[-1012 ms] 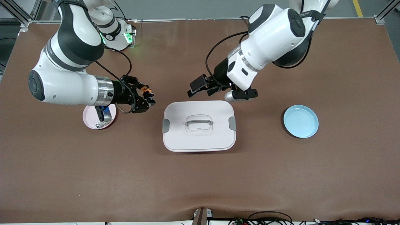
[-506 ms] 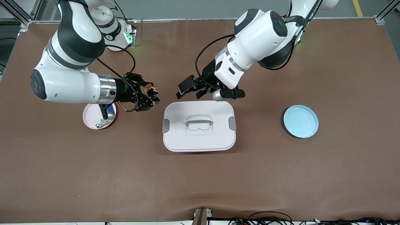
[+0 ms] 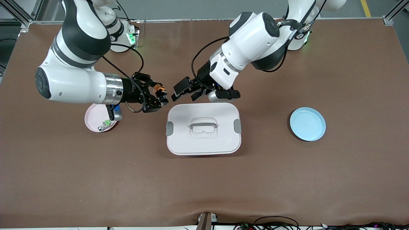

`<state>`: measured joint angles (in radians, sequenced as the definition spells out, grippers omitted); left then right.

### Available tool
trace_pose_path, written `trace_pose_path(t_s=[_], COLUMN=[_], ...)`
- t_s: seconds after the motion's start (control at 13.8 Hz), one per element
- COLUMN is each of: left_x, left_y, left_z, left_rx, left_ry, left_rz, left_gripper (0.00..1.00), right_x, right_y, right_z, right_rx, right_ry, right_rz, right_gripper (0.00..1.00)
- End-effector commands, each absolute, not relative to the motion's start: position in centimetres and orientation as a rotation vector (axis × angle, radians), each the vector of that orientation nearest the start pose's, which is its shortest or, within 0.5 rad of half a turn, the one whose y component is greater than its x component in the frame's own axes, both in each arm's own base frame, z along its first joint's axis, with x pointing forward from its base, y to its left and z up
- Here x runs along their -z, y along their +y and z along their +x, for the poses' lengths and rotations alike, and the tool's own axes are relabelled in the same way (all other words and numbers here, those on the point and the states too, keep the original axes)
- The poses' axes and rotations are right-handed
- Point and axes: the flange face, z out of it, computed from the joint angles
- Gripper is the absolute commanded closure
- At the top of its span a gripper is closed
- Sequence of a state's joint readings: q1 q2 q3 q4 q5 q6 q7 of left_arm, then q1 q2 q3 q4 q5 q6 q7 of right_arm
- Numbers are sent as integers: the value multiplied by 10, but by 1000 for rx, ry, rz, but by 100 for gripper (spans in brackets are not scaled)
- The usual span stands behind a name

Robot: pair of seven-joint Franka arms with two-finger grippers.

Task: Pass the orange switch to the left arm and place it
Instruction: 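Carry the switch above the box while the left gripper approaches it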

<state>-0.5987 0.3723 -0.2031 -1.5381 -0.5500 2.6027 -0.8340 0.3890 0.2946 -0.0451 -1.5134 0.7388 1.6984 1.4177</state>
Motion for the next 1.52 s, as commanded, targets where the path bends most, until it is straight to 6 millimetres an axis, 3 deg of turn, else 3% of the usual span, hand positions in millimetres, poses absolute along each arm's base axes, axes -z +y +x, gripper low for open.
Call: trace_pose_path(t_s=[0.0, 0.43, 0.94, 1.08, 1.45], left_x=[-520, -508, -496, -489, -489], left_y=[-505, -523, -532, -535, -534], left_z=[518, 507, 505, 504, 505], left_rx=[-119, -127, -144, -149, -152], left_ry=[536, 526, 526, 529, 529], left_rz=[2218, 2207, 2199, 2197, 2195], left_gripper=[0, 0, 0, 0, 0], right_x=[-518, -518, -518, -519, -519], right_y=[289, 303, 310, 322, 327], right_z=[589, 603, 614, 613, 611], right_rx=[-854, -861, -856, -860, -861], right_ry=[1523, 1591, 1623, 1630, 1625], right_rz=[-2136, -2099, -2072, -2071, -2076], right_gripper=[100, 100, 100, 100, 100])
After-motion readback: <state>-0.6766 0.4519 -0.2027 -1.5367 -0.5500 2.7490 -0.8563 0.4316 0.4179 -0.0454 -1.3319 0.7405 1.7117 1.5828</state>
